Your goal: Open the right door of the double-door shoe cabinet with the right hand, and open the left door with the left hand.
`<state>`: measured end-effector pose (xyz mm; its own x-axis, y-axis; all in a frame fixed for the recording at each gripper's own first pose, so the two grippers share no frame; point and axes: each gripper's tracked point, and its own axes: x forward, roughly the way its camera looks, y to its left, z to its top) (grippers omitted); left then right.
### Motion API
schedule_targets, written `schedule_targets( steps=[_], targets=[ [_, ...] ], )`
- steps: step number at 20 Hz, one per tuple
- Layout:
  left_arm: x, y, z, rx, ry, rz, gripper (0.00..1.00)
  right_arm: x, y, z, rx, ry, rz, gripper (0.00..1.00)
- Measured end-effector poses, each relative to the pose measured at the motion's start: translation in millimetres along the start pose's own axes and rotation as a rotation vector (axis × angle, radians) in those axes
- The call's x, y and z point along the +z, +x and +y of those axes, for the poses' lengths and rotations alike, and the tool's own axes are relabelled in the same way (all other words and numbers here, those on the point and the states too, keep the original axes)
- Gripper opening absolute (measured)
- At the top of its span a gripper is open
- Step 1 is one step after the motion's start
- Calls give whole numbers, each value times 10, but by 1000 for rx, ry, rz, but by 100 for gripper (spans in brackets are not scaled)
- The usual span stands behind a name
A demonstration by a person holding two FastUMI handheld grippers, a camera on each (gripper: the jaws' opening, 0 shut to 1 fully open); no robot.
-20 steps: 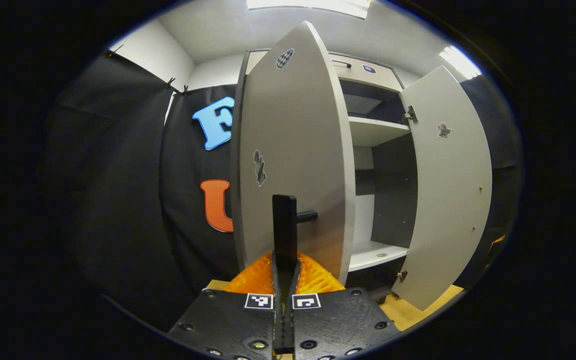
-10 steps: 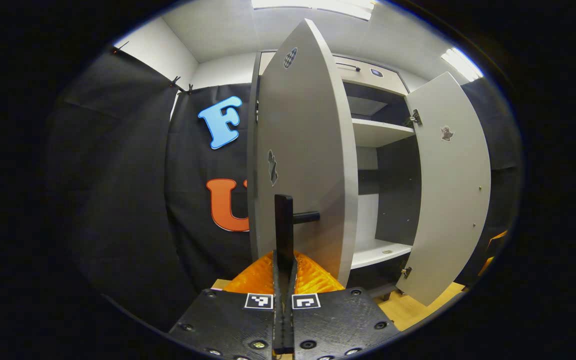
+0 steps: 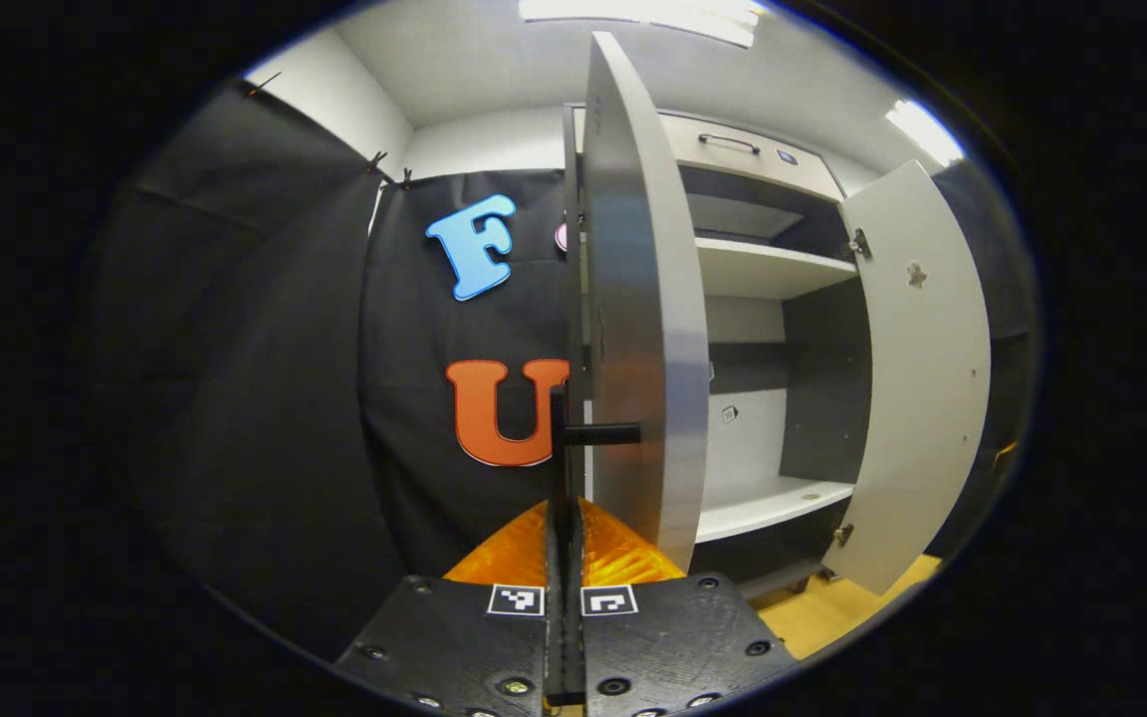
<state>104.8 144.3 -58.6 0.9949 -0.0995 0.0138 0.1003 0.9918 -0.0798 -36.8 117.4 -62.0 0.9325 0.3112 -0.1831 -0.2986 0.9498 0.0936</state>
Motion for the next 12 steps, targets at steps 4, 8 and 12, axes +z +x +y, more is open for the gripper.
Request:
schedule_targets(
  steps=[4, 8, 12],
  targets=[
    [-1, 4, 24, -25, 24, -4, 0, -32, -2, 15, 10, -7, 10, 99],
    [-43, -9, 17, -26, 34, 15, 0, -29, -1, -12, 8, -7, 11, 99],
    [-65, -46, 54, -11, 31, 23, 0, -2, -6, -33, 10, -5, 7, 99]
  ],
)
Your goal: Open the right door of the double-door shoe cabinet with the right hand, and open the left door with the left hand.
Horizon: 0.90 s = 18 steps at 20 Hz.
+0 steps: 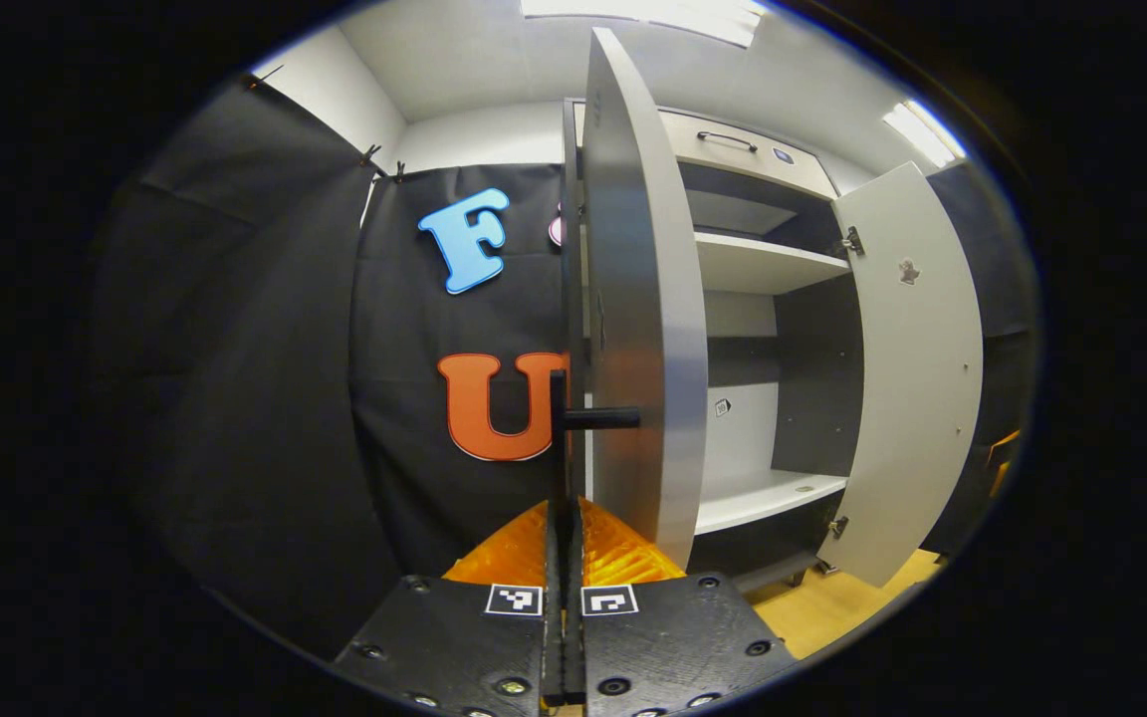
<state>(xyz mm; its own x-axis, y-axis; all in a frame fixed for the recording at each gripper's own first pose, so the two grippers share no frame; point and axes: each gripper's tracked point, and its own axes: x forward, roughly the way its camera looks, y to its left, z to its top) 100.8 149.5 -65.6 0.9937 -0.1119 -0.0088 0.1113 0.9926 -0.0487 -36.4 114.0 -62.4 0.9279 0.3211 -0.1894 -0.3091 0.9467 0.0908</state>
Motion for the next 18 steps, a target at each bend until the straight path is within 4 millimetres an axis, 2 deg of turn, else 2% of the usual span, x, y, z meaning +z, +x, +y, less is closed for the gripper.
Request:
schedule_targets(
  steps=[5, 7, 9, 11, 12, 13, 15, 18],
  targets=[
    [-82, -138, 69, 33, 58, 31, 6, 33, 4, -82, -16, -10, -8, 99],
    [-139, -235, 127, 40, 48, 41, 42, 39, 19, -91, -17, -14, -10, 99],
    [-194, -350, 132, 38, 30, 64, 30, 56, 36, -114, -18, -17, -12, 99],
    [-223, -500, 246, 89, 44, 80, 69, 83, 49, -141, -32, -28, -23, 100],
    [-230, -588, 295, 119, 49, 82, 85, 85, 59, -143, -32, -30, -23, 100],
    [-235, -653, 323, 149, 50, 87, 97, 89, 71, -142, -31, -30, -24, 100],
    [-253, -764, 280, 172, 40, 93, 97, 91, 92, -148, -32, -34, -23, 99],
    [-165, -896, 152, 185, 37, 87, 97, 95, 124, -193, -45, -33, -23, 100]
  ],
)
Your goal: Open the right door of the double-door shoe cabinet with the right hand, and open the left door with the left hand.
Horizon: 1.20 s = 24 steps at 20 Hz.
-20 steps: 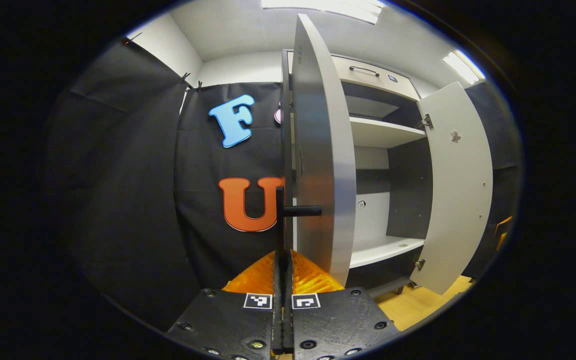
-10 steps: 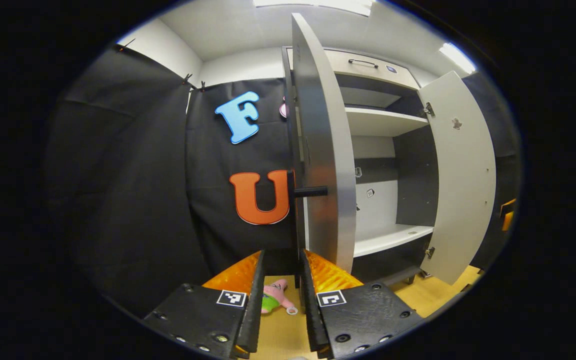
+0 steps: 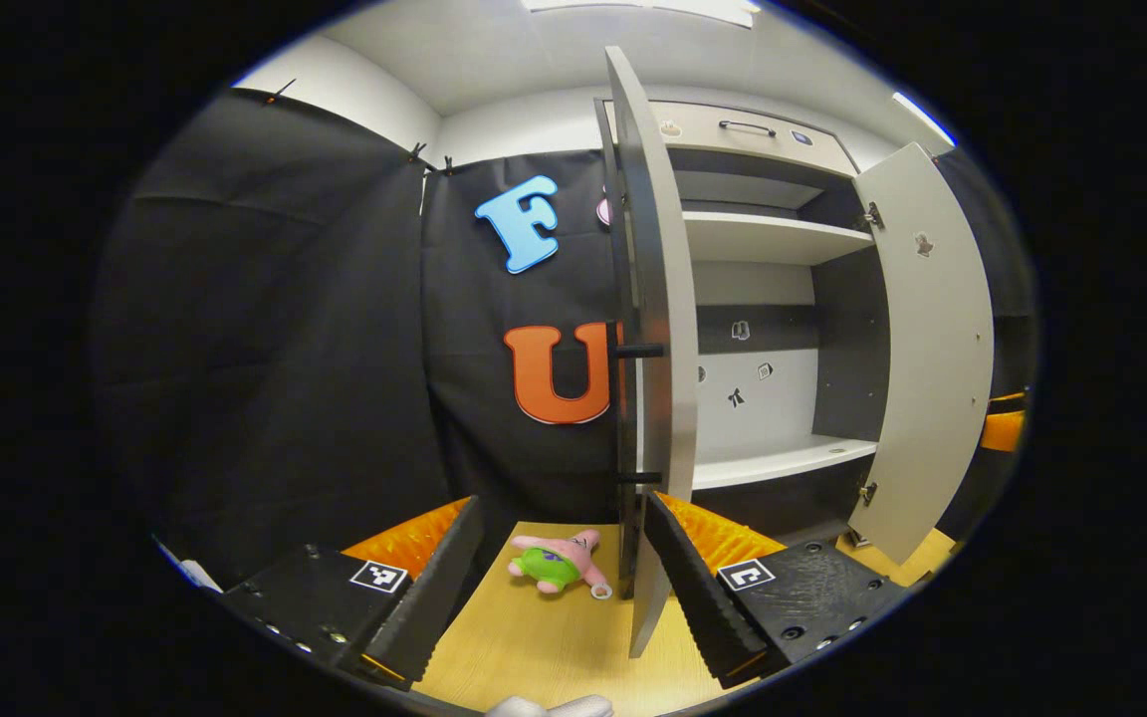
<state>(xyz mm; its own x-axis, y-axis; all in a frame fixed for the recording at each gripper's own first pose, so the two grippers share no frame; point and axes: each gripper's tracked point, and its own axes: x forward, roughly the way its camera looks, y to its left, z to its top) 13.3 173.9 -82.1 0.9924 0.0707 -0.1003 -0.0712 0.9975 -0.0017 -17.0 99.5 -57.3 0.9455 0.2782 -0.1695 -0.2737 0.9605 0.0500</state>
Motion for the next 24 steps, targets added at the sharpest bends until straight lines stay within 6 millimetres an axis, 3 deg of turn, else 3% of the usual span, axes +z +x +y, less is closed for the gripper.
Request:
schedule_targets(
  steps=[4, 8, 13, 17, 24],
  targets=[
    [231, -137, -172, 1, -1, -19, 97, 76, 8, -94, -19, -1, -13, 99],
    [543, -225, -486, -39, -57, -38, 96, 197, -13, -272, -64, -12, -44, 99],
    [793, -210, -1019, -96, -28, -69, 94, 255, -40, -487, -115, -7, -62, 99],
    [750, -196, -1437, -139, -36, -62, 93, 305, -102, -643, -156, -3, -79, 100],
    [393, -307, -1739, -141, 30, -37, 96, 238, -251, -853, -217, 0, -93, 99]
  ],
)
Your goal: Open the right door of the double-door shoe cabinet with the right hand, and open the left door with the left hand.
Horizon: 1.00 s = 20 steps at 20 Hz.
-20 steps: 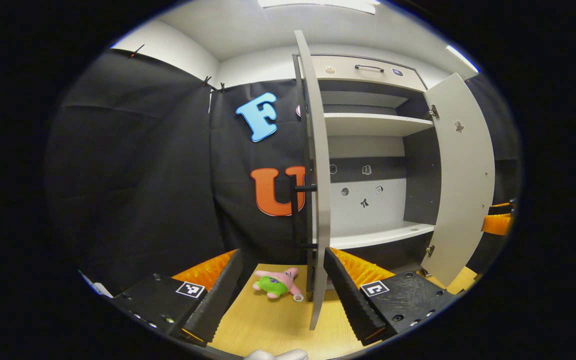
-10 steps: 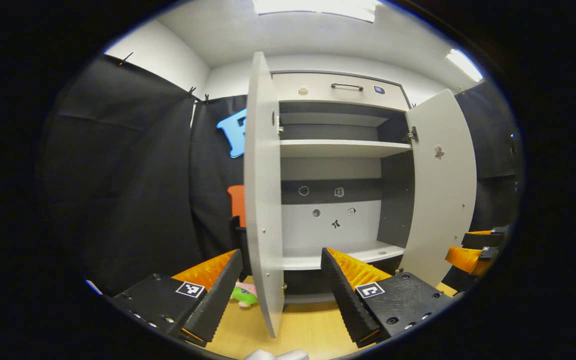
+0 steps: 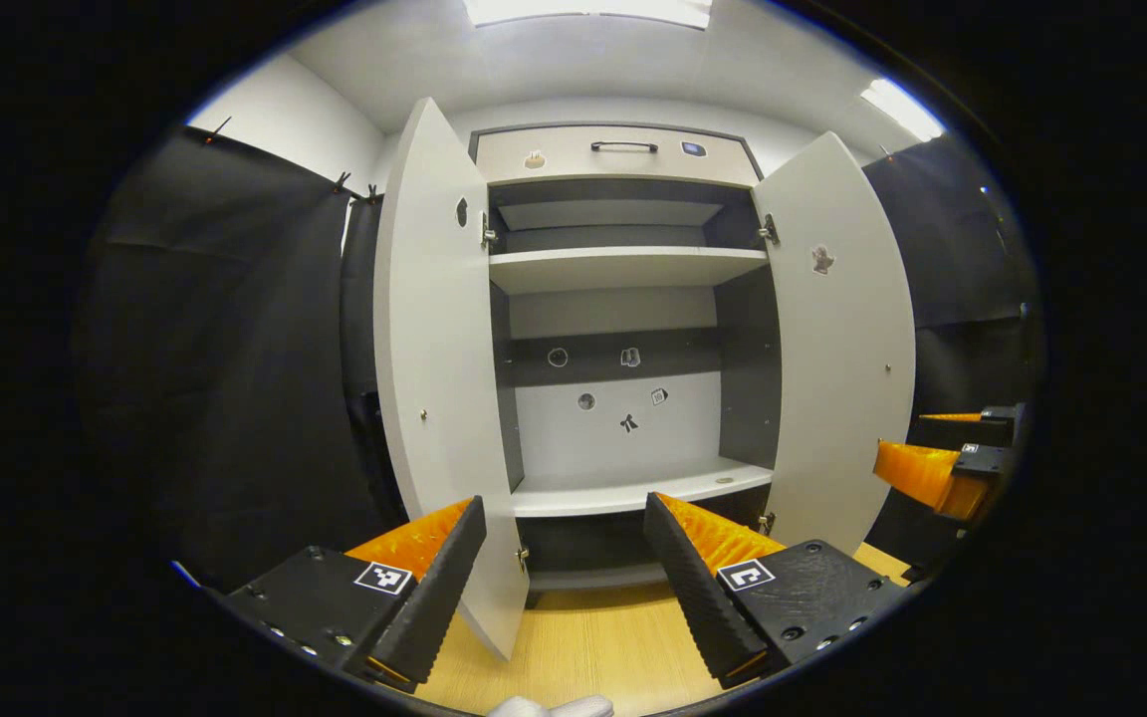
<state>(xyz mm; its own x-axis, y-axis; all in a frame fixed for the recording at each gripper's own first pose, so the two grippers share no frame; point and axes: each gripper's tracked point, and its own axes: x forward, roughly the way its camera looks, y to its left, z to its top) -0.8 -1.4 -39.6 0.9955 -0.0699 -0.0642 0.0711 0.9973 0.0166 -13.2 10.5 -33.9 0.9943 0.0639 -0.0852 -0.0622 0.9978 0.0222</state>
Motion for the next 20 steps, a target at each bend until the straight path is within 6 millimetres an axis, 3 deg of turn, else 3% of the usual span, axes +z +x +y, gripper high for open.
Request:
schedule_targets(
  steps=[8, 20],
  targets=[
    [-92, -147, -115, 7, 5, -10, 94, -87, -77, -42, -33, -7, 9, 100],
    [-35, -173, -5, 2, -16, -21, 94, -25, -120, -5, -56, -2, -6, 99]
  ],
)
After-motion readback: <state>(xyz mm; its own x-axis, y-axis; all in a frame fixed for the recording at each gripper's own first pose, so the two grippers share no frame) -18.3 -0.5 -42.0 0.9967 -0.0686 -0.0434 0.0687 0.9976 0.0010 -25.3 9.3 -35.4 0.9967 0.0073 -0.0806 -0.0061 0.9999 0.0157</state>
